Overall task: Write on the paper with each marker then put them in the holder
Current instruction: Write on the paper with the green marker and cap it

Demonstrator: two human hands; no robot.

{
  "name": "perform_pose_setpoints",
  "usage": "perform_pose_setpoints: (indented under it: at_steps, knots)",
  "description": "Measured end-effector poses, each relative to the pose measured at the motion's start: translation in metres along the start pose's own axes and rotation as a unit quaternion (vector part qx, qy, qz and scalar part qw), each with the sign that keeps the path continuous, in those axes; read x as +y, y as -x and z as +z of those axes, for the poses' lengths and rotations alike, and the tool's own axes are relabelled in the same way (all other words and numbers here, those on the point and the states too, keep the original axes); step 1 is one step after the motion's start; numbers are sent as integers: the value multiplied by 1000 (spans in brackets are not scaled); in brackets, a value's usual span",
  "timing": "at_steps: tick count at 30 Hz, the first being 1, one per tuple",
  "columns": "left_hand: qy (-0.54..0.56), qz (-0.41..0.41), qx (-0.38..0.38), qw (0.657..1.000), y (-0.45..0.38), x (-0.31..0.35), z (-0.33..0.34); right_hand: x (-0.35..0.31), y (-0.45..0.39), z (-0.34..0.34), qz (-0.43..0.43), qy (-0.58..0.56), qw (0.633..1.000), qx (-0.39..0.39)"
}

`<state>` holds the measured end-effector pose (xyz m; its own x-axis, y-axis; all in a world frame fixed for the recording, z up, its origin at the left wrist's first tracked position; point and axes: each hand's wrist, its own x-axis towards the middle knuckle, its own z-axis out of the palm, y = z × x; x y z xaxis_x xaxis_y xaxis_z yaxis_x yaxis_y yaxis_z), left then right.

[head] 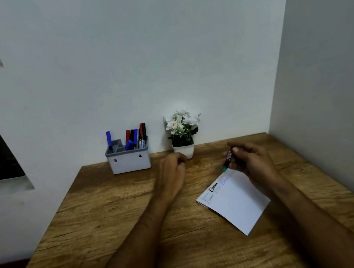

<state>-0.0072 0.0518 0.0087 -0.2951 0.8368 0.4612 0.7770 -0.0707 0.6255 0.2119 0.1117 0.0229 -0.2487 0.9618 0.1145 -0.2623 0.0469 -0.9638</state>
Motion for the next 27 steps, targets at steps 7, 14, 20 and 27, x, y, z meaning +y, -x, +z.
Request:
perform_pose_setpoints:
  at_steps: [7,14,20,27]
  knots:
    - [-35,133,-149,979,4,10,43,-4,-16,-29,-16,-139,989,52]
    - [-25,194,-221,955,3,5,65,9,-25,-46,-53,37,992,109]
    - [-51,193,-222,954,6,-7,75,22,-34,-45,-91,191,975,67]
    - [-55,187,-211,958,6,-8,78,34,-39,-44,-64,255,960,91]
